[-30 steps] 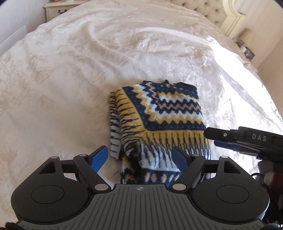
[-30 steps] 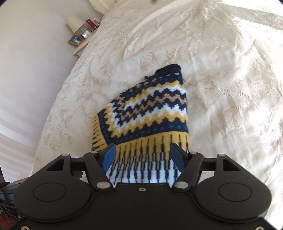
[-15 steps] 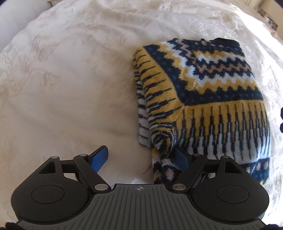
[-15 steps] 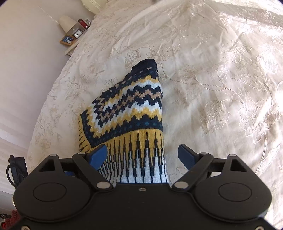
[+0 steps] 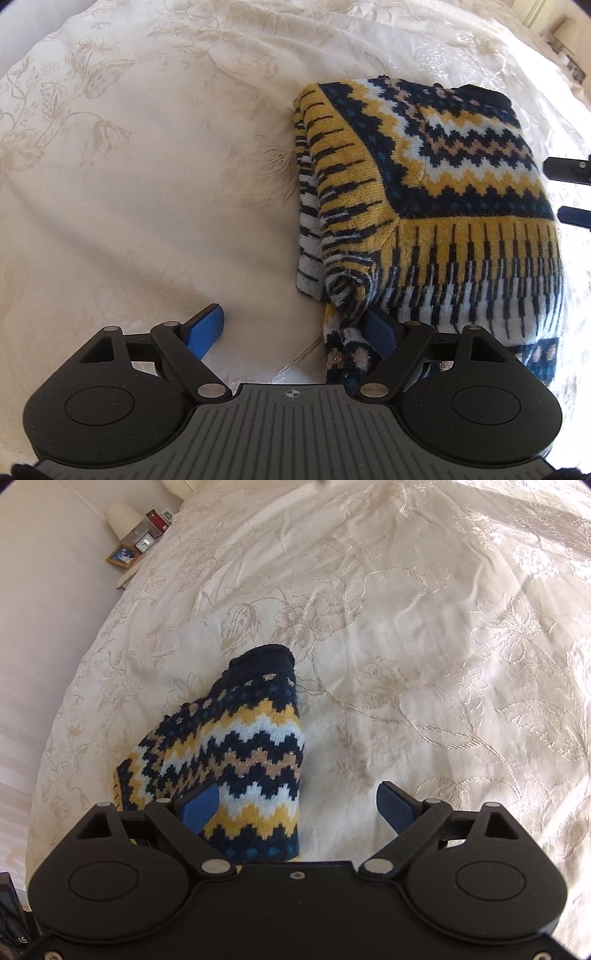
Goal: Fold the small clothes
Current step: 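Grasp the other side edge of the sweater with the left tool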
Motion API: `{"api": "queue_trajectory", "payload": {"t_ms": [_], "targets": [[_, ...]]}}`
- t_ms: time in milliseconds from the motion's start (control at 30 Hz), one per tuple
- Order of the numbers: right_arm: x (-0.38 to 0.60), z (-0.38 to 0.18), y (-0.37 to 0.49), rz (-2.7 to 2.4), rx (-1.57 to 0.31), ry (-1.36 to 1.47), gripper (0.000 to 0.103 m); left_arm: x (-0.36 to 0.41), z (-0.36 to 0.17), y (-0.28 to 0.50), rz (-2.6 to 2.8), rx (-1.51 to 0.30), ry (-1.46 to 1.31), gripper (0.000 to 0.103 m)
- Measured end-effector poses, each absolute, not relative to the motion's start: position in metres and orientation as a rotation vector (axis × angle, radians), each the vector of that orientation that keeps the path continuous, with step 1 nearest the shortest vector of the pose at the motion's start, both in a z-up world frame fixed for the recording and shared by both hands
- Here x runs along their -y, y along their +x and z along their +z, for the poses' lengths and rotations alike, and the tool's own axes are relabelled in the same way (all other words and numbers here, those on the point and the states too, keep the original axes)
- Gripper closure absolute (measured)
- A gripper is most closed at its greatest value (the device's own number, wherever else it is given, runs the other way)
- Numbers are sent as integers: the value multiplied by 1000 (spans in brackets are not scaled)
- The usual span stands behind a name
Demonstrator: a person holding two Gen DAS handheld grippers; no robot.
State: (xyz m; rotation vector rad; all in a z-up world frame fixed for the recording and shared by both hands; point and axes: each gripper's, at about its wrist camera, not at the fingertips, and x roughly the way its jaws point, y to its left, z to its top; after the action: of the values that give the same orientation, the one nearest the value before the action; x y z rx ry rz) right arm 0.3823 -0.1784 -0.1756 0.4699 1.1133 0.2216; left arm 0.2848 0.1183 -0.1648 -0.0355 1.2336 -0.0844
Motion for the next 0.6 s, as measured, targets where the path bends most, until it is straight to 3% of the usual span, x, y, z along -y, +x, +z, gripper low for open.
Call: {"api": "queue_trajectory", "payload": {"t_ms": [133,300,600], "targets": [[165,-193,400,247,-1160,440,9,-122,-166,286,-78,-1246,-59,17],[135,-205,415,312,-1199,366,0,-125,-168,289,-73,-1256,-82,16],[131,-209,420,383,-1210,414,0,-147,-173,285,-158,-1237,-252,17]]}}
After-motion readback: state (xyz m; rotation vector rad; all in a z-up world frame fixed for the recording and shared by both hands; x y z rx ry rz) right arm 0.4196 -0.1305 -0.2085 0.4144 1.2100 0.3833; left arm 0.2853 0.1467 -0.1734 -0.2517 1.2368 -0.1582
